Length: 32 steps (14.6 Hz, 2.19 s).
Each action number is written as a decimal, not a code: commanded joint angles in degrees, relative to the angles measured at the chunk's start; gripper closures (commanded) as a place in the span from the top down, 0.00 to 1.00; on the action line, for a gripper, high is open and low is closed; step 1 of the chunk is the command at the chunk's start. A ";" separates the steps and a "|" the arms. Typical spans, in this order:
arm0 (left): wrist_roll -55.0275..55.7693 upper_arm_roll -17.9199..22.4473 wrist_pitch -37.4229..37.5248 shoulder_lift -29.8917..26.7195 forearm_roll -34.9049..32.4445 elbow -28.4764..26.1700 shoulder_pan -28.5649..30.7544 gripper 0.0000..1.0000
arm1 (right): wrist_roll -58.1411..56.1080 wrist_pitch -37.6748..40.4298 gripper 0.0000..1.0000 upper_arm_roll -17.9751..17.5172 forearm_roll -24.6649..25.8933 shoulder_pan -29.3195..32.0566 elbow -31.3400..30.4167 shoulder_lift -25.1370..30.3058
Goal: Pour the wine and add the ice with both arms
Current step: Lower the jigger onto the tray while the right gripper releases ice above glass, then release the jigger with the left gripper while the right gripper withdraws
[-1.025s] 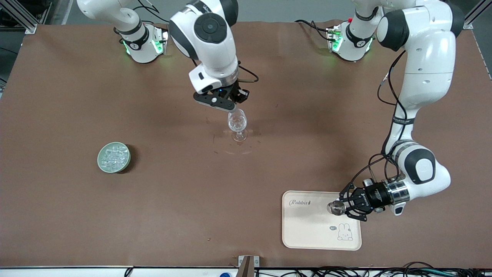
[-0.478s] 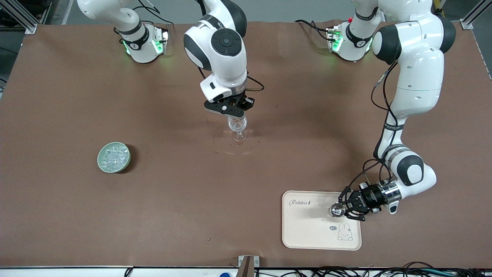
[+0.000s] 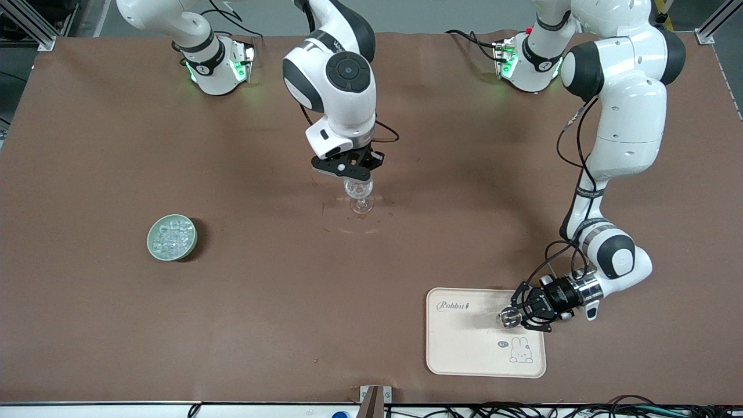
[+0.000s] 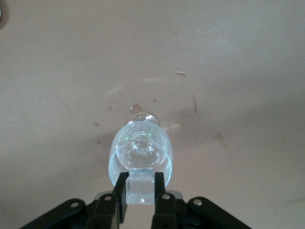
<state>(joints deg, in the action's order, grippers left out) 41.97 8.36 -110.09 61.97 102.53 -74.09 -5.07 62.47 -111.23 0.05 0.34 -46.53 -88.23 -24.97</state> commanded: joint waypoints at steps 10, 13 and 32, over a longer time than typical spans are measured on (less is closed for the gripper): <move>-8.83 8.05 15.22 -2.56 4.09 -9.32 1.73 1.00 | 1.08 -0.74 0.12 0.65 1.95 -1.28 -0.54 -0.87; -9.01 13.59 23.06 -2.99 0.51 -9.15 1.73 1.00 | 1.08 -0.74 0.31 0.65 1.95 -1.28 -0.54 -0.87; -51.87 20.30 25.37 -23.10 -58.01 7.29 1.47 1.00 | -0.15 4.60 1.00 1.09 1.95 1.87 0.16 4.21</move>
<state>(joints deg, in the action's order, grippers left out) -3.82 30.19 -84.18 43.20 51.76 -65.82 -2.69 62.43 -110.18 1.44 1.28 -46.59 -87.31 -25.17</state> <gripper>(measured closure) 0.000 0.137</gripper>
